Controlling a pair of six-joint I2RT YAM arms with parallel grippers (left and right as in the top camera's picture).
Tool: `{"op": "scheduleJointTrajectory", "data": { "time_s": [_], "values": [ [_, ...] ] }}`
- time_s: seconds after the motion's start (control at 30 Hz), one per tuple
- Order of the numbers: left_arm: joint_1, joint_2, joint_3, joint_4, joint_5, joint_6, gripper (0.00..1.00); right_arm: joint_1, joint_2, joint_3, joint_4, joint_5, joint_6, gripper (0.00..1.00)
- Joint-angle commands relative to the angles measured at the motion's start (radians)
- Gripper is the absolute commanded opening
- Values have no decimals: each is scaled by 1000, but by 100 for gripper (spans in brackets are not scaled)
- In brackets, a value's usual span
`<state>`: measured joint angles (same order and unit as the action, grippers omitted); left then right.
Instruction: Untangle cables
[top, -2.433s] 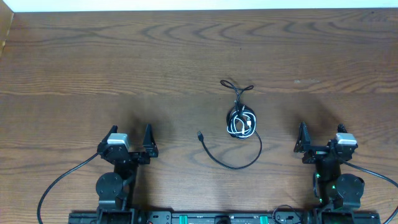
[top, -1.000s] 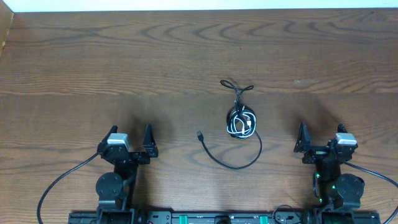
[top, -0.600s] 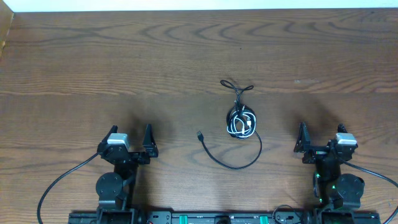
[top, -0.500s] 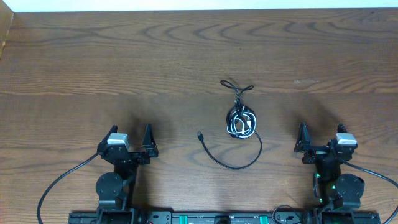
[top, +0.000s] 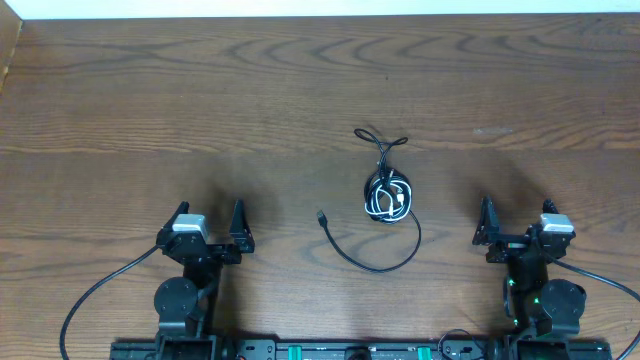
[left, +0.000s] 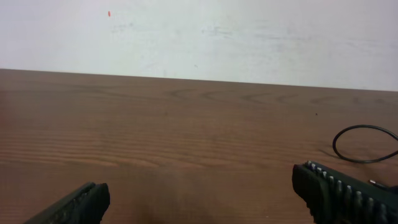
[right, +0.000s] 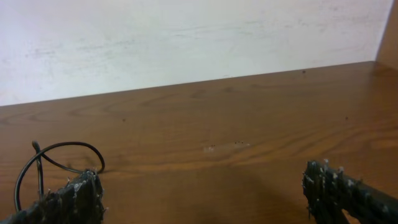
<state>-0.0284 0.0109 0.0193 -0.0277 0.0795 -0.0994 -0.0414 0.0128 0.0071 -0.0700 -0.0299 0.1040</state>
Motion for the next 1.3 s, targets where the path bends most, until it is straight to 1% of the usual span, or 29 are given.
{"op": "scheduleJointTrajectory", "data": {
  "time_s": [0.0, 0.4, 0.47, 0.63, 0.83, 0.97, 1.27],
  "values": [
    [-4, -7, -15, -37, 6, 17, 99, 6, 0, -2, -4, 1, 12, 99],
    [-4, -7, -2, -49, 8, 12, 99, 6, 0, -2, -4, 1, 12, 99],
    [-4, -7, 25, -80, 16, 12, 99, 6, 0, -2, -4, 1, 12, 99],
    [-4, 7, 127, -217, 19, 9, 99, 6, 0, -2, -4, 1, 12, 99],
    [-4, 70, 204, -253, 108, 3, 99, 6, 0, -2, -4, 1, 12, 99],
    [-4, 138, 240, -253, 116, -57, 99, 6, 0, -2, -4, 1, 12, 99],
    [-4, 289, 290, -253, 199, -59, 99, 6, 0, -2, -4, 1, 12, 99]
  ]
}}
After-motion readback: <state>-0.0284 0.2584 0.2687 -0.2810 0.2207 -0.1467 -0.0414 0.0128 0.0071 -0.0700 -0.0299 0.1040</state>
